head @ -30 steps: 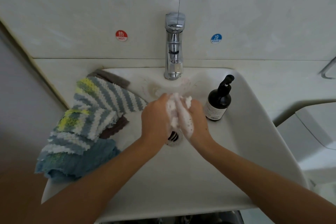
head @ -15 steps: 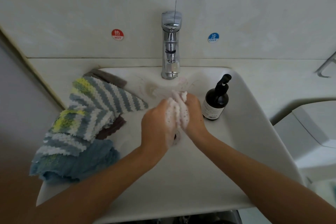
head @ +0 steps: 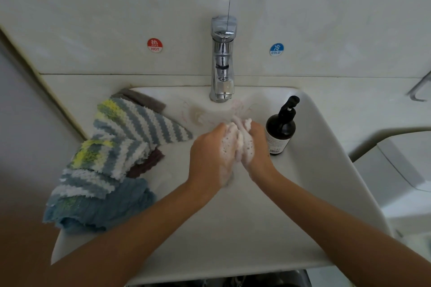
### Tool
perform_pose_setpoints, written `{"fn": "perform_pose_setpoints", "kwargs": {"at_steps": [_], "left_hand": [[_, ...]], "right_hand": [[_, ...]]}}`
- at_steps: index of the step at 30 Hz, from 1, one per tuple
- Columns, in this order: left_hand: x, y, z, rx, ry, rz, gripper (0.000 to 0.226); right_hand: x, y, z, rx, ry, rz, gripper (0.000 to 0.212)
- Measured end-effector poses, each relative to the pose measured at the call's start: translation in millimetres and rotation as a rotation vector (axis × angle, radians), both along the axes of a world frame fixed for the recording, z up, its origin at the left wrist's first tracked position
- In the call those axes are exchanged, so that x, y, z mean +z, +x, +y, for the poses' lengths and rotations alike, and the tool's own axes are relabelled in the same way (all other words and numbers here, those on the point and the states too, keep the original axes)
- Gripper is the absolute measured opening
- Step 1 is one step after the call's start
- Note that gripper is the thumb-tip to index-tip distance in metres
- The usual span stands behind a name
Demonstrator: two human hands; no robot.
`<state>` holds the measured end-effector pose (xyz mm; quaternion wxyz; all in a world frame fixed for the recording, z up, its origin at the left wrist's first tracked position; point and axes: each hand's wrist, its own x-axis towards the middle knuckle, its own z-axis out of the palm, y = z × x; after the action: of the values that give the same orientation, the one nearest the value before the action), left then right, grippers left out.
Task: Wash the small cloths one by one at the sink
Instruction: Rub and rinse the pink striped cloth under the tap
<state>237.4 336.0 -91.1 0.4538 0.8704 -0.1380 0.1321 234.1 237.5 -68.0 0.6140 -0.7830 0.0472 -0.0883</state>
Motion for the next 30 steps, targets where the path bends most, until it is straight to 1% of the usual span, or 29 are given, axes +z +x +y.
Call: {"fn": "perform_pose_setpoints", "kwargs": {"at_steps": [1, 3, 5, 7, 10, 11, 12, 14, 16, 17, 18, 21, 22, 24, 26, 29, 30], "left_hand": [[0.6, 6.6, 3.4, 0.010, 0.035, 0.008, 0.025], [2.6, 17.6, 17.8, 0.075, 0.043, -0.058, 0.024], [9.3, 21.0, 30.4, 0.106, 0.083, -0.087, 0.027], [13.6, 23.5, 36.0, 0.101, 0.164, -0.128, 0.028], [25.7, 25.2, 36.2, 0.100, 0.131, -0.120, 0.033], [29.5, 24.3, 36.5, 0.087, 0.142, -0.115, 0.031], [32.5, 23.7, 37.1, 0.086, 0.143, -0.098, 0.029], [36.4, 23.2, 40.9, 0.100, 0.147, -0.099, 0.023], [37.6, 24.1, 44.7, 0.099, 0.193, -0.201, 0.021], [35.3, 26.5, 47.8, 0.101, 0.206, -0.255, 0.023], [35.1, 28.5, 50.0, 0.116, 0.152, -0.259, 0.028], [33.9, 32.4, 51.1, 0.180, -0.036, -0.152, 0.044], [33.7, 33.0, 50.3, 0.187, -0.074, -0.116, 0.045], [34.0, 32.4, 48.4, 0.160, -0.150, -0.056, 0.044], [34.8, 30.3, 46.2, 0.128, -0.172, 0.003, 0.034], [36.0, 29.9, 45.6, 0.092, -0.091, -0.065, 0.012], [36.7, 29.2, 46.7, 0.063, -0.077, -0.080, 0.009]], "right_hand": [[0.9, -2.3, 1.0, 0.026, -0.038, 0.012, 0.043], [5.9, -2.0, 5.4, 0.089, -0.086, 0.037, 0.037], [14.0, 2.1, 8.0, 0.113, 0.001, 0.083, 0.034], [22.8, 4.7, 3.8, 0.112, 0.115, 0.120, 0.024], [35.6, 0.9, -6.8, 0.189, 0.182, 0.125, 0.013], [39.1, -0.3, -9.4, 0.227, 0.210, 0.116, 0.015], [40.8, -0.5, -11.8, 0.261, 0.214, 0.106, 0.022], [42.2, -0.6, -14.8, 0.338, 0.145, 0.075, 0.044], [38.9, 2.0, -17.2, 0.437, 0.051, 0.065, 0.062], [36.9, 3.3, -17.3, 0.463, 0.011, 0.069, 0.063], [35.8, 4.1, -17.7, 0.469, -0.028, 0.065, 0.058], [34.9, 7.6, -19.0, 0.391, -0.171, -0.010, 0.021], [34.8, 8.2, -20.0, 0.362, -0.200, -0.029, 0.017], [34.1, 8.3, -20.9, 0.329, -0.164, -0.021, 0.023], [33.6, 8.0, -21.8, 0.289, -0.090, 0.022, 0.022], [32.5, 7.5, -21.1, 0.210, 0.021, 0.093, 0.030], [33.0, 7.4, -20.7, 0.184, 0.083, 0.129, 0.032]]}}
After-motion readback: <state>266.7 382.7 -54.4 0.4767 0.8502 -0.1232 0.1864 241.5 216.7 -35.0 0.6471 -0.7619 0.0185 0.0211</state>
